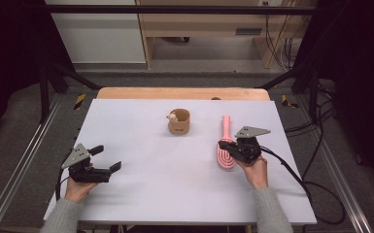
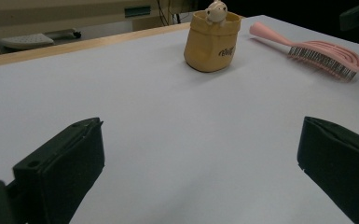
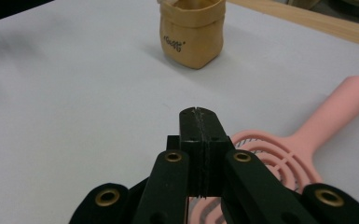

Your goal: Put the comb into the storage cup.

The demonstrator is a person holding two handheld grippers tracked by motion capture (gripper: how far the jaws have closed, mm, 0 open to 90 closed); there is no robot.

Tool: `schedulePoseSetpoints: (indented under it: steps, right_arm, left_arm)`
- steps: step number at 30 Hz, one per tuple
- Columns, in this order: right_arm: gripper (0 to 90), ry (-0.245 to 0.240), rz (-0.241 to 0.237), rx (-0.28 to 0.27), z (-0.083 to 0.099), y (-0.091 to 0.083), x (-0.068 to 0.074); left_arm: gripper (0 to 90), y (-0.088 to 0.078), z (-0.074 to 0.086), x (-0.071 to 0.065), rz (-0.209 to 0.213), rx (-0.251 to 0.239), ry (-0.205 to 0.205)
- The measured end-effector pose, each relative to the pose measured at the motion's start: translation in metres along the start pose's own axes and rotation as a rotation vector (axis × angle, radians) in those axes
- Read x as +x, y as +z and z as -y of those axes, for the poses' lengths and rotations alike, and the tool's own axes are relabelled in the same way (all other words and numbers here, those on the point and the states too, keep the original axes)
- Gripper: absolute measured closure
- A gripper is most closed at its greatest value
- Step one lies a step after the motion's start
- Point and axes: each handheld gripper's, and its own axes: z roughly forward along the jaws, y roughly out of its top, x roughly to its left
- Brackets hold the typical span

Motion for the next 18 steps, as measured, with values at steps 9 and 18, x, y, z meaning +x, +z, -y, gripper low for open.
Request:
schedulePoseSetpoints:
  steps: [9,18]
  right_arm:
    - [90.0,-0.02,-0.029,0.06,0.005,0.016,0.009]
    - [90.0,-0.037,-0.018,0.116,0.011,0.024,0.012]
  left_arm:
    - [0.3,0.0,0.0,0.0,0.0,-0.001,0.0]
    - [0.3,0.0,0.0,0.0,0.0,0.001,0.001]
